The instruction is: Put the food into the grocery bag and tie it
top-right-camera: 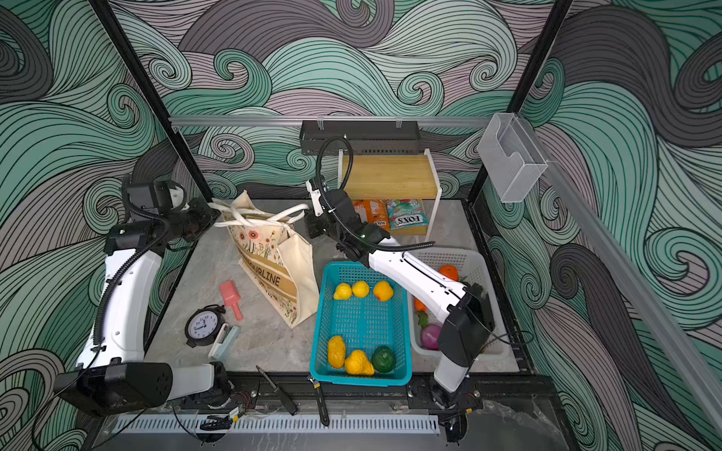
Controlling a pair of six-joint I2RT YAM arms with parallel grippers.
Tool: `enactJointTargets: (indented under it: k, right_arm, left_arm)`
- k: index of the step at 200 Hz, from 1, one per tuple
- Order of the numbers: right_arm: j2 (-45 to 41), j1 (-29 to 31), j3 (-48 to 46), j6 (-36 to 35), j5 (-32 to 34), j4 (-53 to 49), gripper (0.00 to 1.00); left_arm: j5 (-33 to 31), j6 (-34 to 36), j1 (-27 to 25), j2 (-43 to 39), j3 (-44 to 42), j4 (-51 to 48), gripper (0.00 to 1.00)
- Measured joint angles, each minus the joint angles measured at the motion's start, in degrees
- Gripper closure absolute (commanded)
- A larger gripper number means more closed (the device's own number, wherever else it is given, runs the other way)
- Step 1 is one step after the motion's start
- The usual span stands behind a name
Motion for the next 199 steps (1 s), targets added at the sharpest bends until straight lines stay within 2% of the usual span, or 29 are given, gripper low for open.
enactJointTargets:
  k: [43,72,101,136,199]
  right_arm:
    - [0.2,-0.31,-0.5,-1.99,0.33,0.85,1.0]
    - [-2.62,-0.31,-6.62,-0.2,-2.05,5.11,1.0]
    - [-6.84,-1.27,-13.81,5.42,-5.92,9.9,1.0]
    - [-11.61,-6.36,-24.92,15.82,-16.04,18.73,1.0]
    - [-10.88,-8.35,-25.7,24.13,-21.55,23.15,1.0]
  left_arm:
    - [2.6,-2.36,3.41,-0.11,-1.88,2.32,1.0]
    - [4.61,-3.63,5.86,0.68,-1.9,2.43,1.0]
    - [6.97,-4.72,6.38,1.36,-2.67,3.32,1.0]
    - [11.8,-6.01,6.12,2.12,-4.37,4.39,1.0]
    - [13.62,-8.41,6.1,2.78,-6.49,8.63,1.0]
